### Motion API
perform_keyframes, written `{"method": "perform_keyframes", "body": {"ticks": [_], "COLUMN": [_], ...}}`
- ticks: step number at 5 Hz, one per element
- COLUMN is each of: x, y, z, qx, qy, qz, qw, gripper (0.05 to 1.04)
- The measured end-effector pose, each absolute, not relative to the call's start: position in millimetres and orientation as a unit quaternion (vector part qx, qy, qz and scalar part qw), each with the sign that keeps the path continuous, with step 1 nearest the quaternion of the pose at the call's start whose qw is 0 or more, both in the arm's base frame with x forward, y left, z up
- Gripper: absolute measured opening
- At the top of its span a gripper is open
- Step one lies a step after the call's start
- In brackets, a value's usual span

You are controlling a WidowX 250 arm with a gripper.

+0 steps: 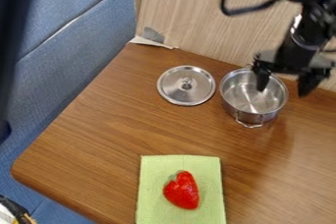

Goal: Move the silver pot to the upper middle of the table

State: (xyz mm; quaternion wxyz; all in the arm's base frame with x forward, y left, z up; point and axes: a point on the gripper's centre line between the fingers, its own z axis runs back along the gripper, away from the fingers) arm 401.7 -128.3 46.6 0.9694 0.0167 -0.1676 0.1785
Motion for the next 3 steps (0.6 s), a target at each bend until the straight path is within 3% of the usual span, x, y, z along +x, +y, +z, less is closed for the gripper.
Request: {"method": "perform_keyframes", "body": {"ticks": [1, 3], "x": [389.3, 373.3], "y": [-109.6, -85.9], "z": [69.6, 80.6], "qx": [0.006, -0.002], "qy": [-0.187, -0.199], "qz": [0.205, 0.237], "qw": [0.961, 0.951], "gripper": [1.0, 1.0]}}
